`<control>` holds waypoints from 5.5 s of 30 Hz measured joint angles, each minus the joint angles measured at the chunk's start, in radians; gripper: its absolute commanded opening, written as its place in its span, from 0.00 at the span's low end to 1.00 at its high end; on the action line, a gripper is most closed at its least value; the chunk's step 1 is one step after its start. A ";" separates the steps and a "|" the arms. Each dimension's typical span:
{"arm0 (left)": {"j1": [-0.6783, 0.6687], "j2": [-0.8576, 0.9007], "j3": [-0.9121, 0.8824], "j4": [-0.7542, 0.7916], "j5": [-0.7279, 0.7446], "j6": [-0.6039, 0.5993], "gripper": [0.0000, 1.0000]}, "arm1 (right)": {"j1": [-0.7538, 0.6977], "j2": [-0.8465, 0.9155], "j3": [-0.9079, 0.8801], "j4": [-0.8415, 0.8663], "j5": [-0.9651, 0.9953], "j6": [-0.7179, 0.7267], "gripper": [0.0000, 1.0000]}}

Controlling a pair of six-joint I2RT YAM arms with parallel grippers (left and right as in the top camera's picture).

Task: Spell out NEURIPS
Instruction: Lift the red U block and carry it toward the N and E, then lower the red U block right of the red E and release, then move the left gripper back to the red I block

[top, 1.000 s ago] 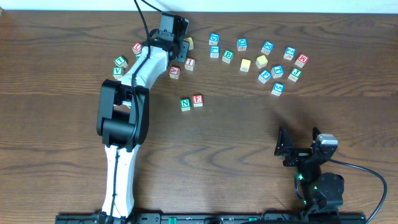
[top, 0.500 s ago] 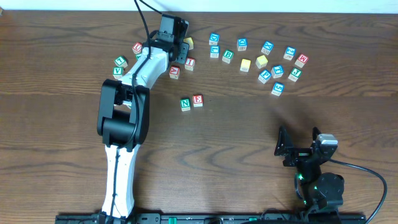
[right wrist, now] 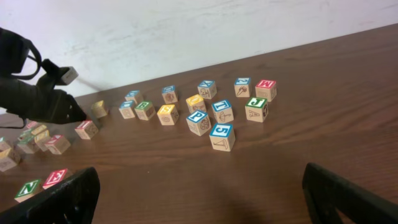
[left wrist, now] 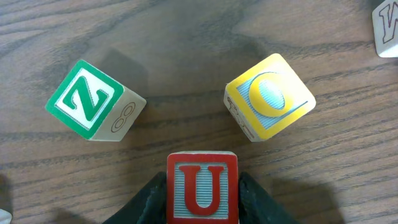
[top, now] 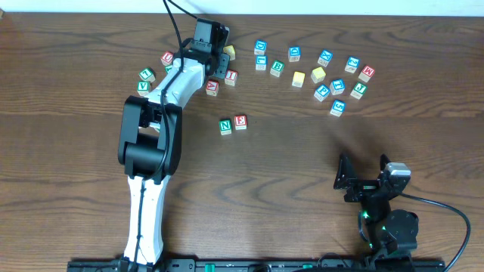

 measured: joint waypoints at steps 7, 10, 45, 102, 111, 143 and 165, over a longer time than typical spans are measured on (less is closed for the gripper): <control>0.000 0.000 0.000 0.002 0.000 0.001 0.27 | 0.000 0.000 0.000 0.000 0.000 0.000 0.99; 0.000 0.000 0.000 0.002 0.000 0.000 0.27 | 0.000 0.000 0.000 0.000 0.000 0.000 0.99; -0.266 -0.372 -0.020 -0.627 -0.007 -0.291 0.26 | 0.000 0.000 0.000 0.000 0.000 0.000 0.99; -0.348 -0.372 -0.446 -0.153 -0.057 -0.656 0.37 | 0.000 0.000 0.000 0.000 0.000 0.000 0.99; -0.348 -0.372 -0.446 -0.151 -0.057 -0.656 0.36 | 0.000 0.000 0.000 0.000 0.000 0.000 0.99; -0.303 -0.644 -0.446 -0.142 -0.057 -0.425 0.32 | 0.000 0.000 0.000 0.000 0.000 0.000 0.99; -0.066 -0.710 -0.446 -0.264 -0.061 -0.362 0.32 | 0.000 0.000 0.000 0.000 0.000 0.000 0.99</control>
